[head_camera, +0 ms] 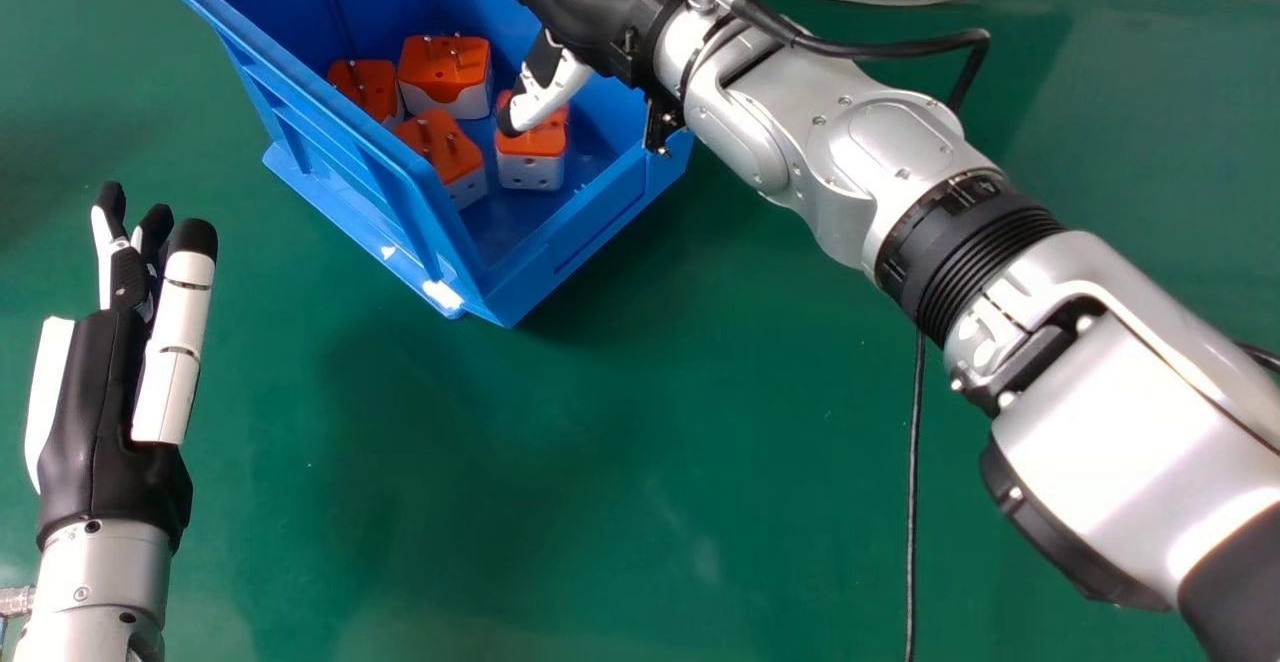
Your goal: Pick all objects and put in blue box
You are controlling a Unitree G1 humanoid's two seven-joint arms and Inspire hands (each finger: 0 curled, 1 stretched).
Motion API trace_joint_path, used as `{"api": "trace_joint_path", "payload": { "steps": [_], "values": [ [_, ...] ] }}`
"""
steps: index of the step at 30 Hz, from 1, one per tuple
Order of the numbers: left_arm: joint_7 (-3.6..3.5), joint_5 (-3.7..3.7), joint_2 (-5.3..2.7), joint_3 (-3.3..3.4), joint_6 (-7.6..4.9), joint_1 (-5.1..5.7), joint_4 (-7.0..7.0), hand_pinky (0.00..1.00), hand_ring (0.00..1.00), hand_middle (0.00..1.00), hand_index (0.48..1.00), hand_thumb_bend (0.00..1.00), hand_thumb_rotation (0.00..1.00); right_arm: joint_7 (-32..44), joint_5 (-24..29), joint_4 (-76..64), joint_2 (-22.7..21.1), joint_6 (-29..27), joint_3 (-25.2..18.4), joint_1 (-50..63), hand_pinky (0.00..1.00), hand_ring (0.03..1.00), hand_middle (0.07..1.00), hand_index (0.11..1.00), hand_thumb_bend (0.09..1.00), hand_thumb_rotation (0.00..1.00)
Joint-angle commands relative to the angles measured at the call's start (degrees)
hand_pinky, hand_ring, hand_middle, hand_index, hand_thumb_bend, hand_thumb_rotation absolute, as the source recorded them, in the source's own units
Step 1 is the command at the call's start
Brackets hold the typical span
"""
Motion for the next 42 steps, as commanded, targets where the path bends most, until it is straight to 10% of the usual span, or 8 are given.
{"api": "trace_joint_path", "payload": {
  "steps": [1, 22, 30, 42],
  "values": [
    [0.31, 0.24, 0.55, 0.18, -0.71, -0.54, -0.18, 1.00, 1.00, 1.00, 1.000, 0.53, 0.90, -1.58, 0.29, -1.77, -0.65, 0.35, -0.31, -0.18, 0.97, 0.988, 0.991, 0.984, 0.701, 0.60],
    [-0.11, 0.27, 0.93, 0.11, -0.61, 0.18, -0.78, 1.00, 1.00, 1.00, 1.000, 0.53, 0.90, -1.85, 3.97, -33.44, -8.82, -2.06, -7.93, 20.28, 1.00, 1.000, 1.000, 1.000, 0.567, 0.54],
    [-0.24, 0.31, 0.89, 0.11, -2.03, 1.24, -0.79, 1.00, 1.00, 1.00, 1.000, 0.54, 0.91, -8.13, 8.73, -56.16, -12.81, -5.45, -17.59, 45.81, 1.00, 1.000, 1.000, 1.000, 0.465, 0.47],
    [0.12, -0.05, 0.47, 0.08, -2.12, 1.81, -1.63, 1.00, 1.00, 1.00, 1.000, 0.55, 0.91, -3.04, 25.64, -66.05, -10.03, -7.61, -26.30, 70.16, 1.00, 1.000, 1.000, 1.000, 0.312, 0.58]
  ]
}}
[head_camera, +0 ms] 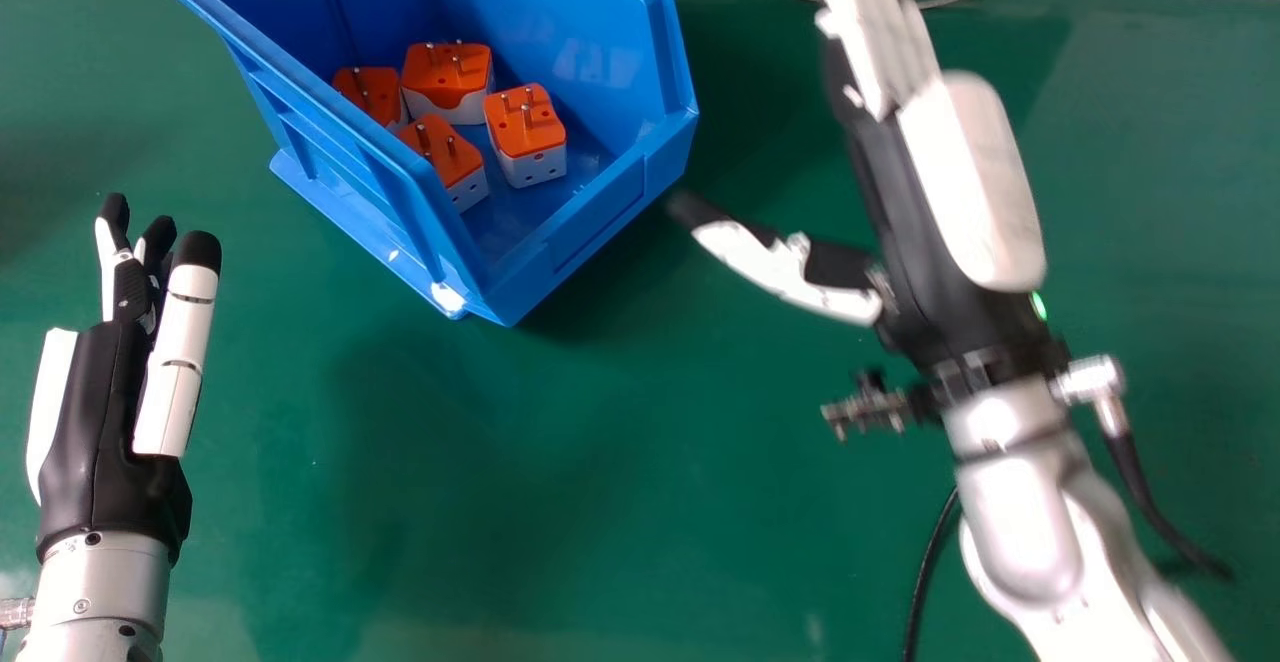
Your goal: Pick all objects and put in blue box
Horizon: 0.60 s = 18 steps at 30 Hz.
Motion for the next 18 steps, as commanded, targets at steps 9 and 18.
{"api": "trace_joint_path", "payload": {
  "steps": [9, 18],
  "values": [
    [0.42, -0.20, -0.72, 0.26, -1.20, 1.08, -1.99, 1.00, 1.00, 1.00, 1.000, 0.54, 0.91, 10.97, 18.85, -1.91, 4.89, 2.43, -6.47, 6.12, 1.00, 1.000, 1.000, 1.000, 0.300, 0.93],
    [-0.05, -0.36, -1.03, 0.00, -2.06, 1.81, -1.72, 1.00, 1.00, 1.00, 1.000, 0.52, 0.91, 24.97, 34.90, -3.07, 4.96, 8.00, -12.24, 7.54, 1.00, 1.000, 1.000, 1.000, 0.456, 0.99]
  ]
}}
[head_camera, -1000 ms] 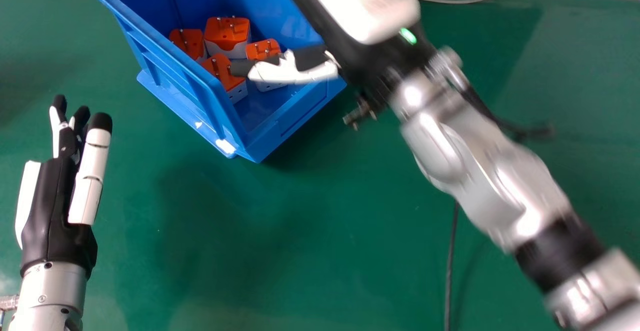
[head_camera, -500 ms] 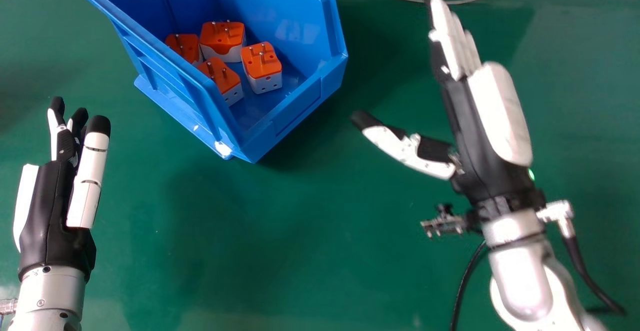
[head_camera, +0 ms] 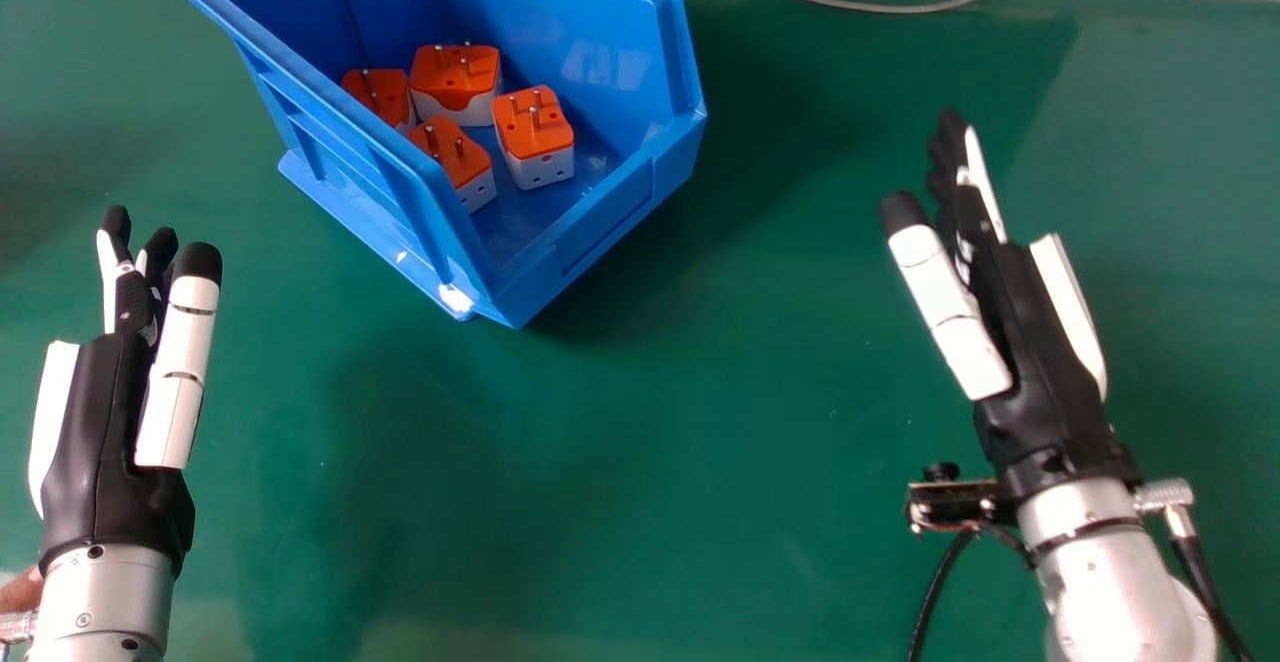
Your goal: Pick all objects and put in blue box
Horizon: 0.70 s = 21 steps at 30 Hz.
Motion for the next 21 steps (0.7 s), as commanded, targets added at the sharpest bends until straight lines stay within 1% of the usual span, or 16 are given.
{"api": "trace_joint_path", "payload": {
  "steps": [1, 4, 7, 10, 11, 14, 18, 21],
  "values": [
    [-0.07, -0.24, -0.14, 0.16, -1.86, 0.66, -1.16, 1.00, 1.00, 1.00, 1.000, 0.50, 0.91, 2.79, 3.61, -2.10, 0.07, 0.12, -1.94, 0.16, 1.00, 1.000, 1.000, 1.000, 0.465, 1.00],
    [-0.19, -0.29, -0.39, -0.01, -2.34, 1.23, -1.48, 1.00, 1.00, 1.00, 1.000, 0.48, 0.91, 5.38, 6.46, -2.23, 0.23, 0.80, -3.36, 0.39, 1.00, 1.000, 1.000, 1.000, 0.468, 1.00],
    [-0.32, -0.26, -0.63, -0.04, -2.70, 1.72, -1.72, 1.00, 1.00, 1.00, 1.000, 0.47, 0.92, 6.87, 7.27, -2.64, 0.15, 1.39, -4.29, 0.77, 1.00, 1.000, 1.000, 1.000, 0.463, 1.00],
    [-0.38, 0.01, -0.85, -0.22, -2.95, 2.33, -2.13, 1.00, 1.00, 1.00, 1.000, 0.46, 0.92, 8.03, 8.48, -3.97, -0.13, 2.64, -5.33, 1.29, 1.00, 1.000, 1.000, 1.000, 0.460, 1.00],
    [-0.42, -0.01, -0.91, -0.26, -2.90, 2.57, -2.38, 1.00, 1.00, 1.00, 1.000, 0.46, 0.92, 8.28, 8.76, -4.47, -0.17, 3.11, -5.65, 1.43, 1.00, 1.000, 1.000, 1.000, 0.459, 1.00],
    [-0.65, -0.05, -0.86, -0.29, -3.12, 3.16, -2.67, 1.00, 1.00, 1.00, 1.000, 0.46, 0.92, 8.92, 9.15, -6.14, -0.23, 4.87, -6.39, 1.77, 1.00, 1.000, 1.000, 1.000, 0.455, 1.00],
    [-0.84, 0.07, -0.98, -0.20, -3.32, 4.45, -3.65, 1.00, 1.00, 1.00, 1.000, 0.47, 0.92, 9.90, 9.40, -8.63, -1.48, 7.69, -7.15, 2.34, 1.00, 1.000, 1.000, 1.000, 0.450, 1.00],
    [-0.80, 0.38, -0.95, -0.34, -3.10, 4.96, -4.26, 1.00, 1.00, 1.00, 1.000, 0.47, 0.92, 11.17, 9.67, -9.11, -2.36, 8.83, -7.68, 2.70, 1.00, 1.000, 1.000, 1.000, 0.450, 1.00]
  ]
}}
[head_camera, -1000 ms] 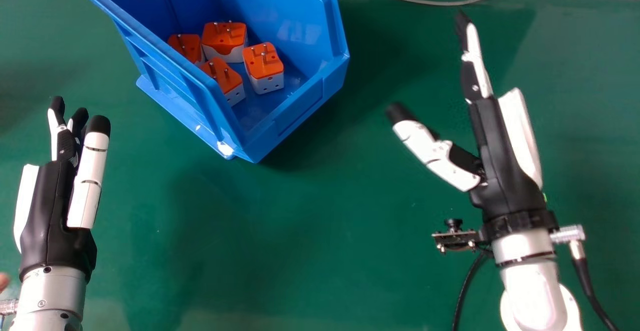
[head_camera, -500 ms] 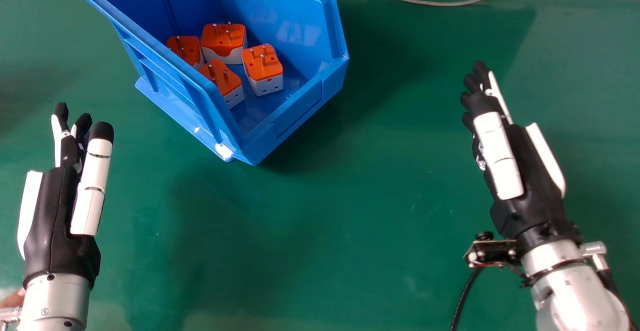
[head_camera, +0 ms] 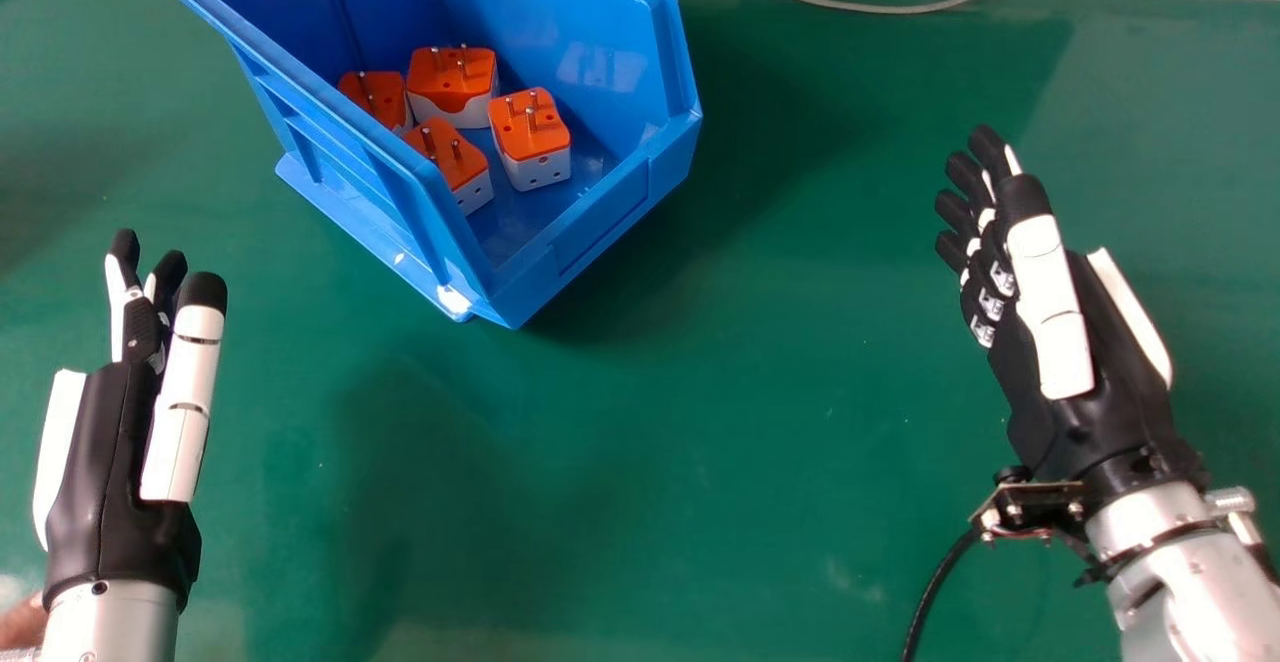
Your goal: Pick all objects and put in blue box
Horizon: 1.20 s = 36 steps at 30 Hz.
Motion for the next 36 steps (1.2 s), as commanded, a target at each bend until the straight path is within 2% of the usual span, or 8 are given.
{"api": "trace_joint_path", "payload": {
  "steps": [1, 6, 10, 15, 19, 30, 34, 36],
  "values": [
    [-0.10, 0.44, 0.36, -0.04, -1.04, 0.91, -2.05, 1.00, 1.00, 1.00, 1.000, 0.47, 0.93, 1.19, 0.65, -1.39, -1.05, 0.35, -1.03, 0.61, 1.00, 1.000, 1.000, 1.000, 0.450, 1.00],
    [-0.68, 1.46, 0.94, -0.38, -1.10, 2.64, -3.46, 1.00, 1.00, 1.00, 1.000, 0.47, 0.92, 2.27, 1.39, -2.33, -0.93, 1.94, -1.45, 1.20, 1.00, 1.000, 1.000, 1.000, 0.446, 1.00],
    [-1.31, 2.42, 1.74, -0.34, -1.71, 3.81, -3.81, 1.00, 1.00, 1.00, 1.000, 0.47, 0.92, 2.54, 1.48, -5.56, -1.06, 3.23, -1.67, 2.07, 1.00, 1.000, 1.000, 1.000, 0.442, 1.00],
    [-2.22, 2.79, 2.30, -0.31, -1.97, 4.76, -4.66, 1.00, 1.00, 1.00, 1.000, 0.50, 0.92, 2.60, 0.78, -6.13, -0.89, 3.13, -1.99, 2.55, 1.00, 1.000, 1.000, 1.000, 0.439, 1.00],
    [-2.74, 2.80, 2.80, -0.11, -3.11, 5.05, -3.62, 1.00, 1.00, 1.00, 1.000, 0.52, 0.92, 2.42, 0.70, -5.98, -0.52, 3.02, -1.96, 3.03, 1.00, 1.000, 1.000, 1.000, 0.438, 1.00],
    [-2.18, 4.14, 3.01, -0.41, -2.92, 3.93, -2.69, 1.00, 1.00, 1.00, 1.000, 0.51, 0.94, 2.24, 0.83, -4.93, -0.29, 3.44, -2.10, 2.14, 1.00, 1.000, 1.000, 1.000, 0.417, 1.00],
    [-1.71, 4.24, 2.66, -0.15, -2.60, 3.82, -2.99, 1.00, 1.00, 1.00, 1.000, 0.51, 0.94, 2.05, 1.00, -5.23, -0.32, 3.90, -2.23, 2.06, 1.00, 1.000, 1.000, 1.000, 0.413, 1.00],
    [-1.18, 4.61, 2.41, -0.15, -2.87, 3.57, -2.81, 0.99, 1.00, 1.00, 1.000, 0.52, 0.94, 2.00, 0.97, -5.13, -0.26, 3.86, -2.24, 1.96, 1.00, 1.000, 1.000, 1.000, 0.410, 1.00]
  ]
}}
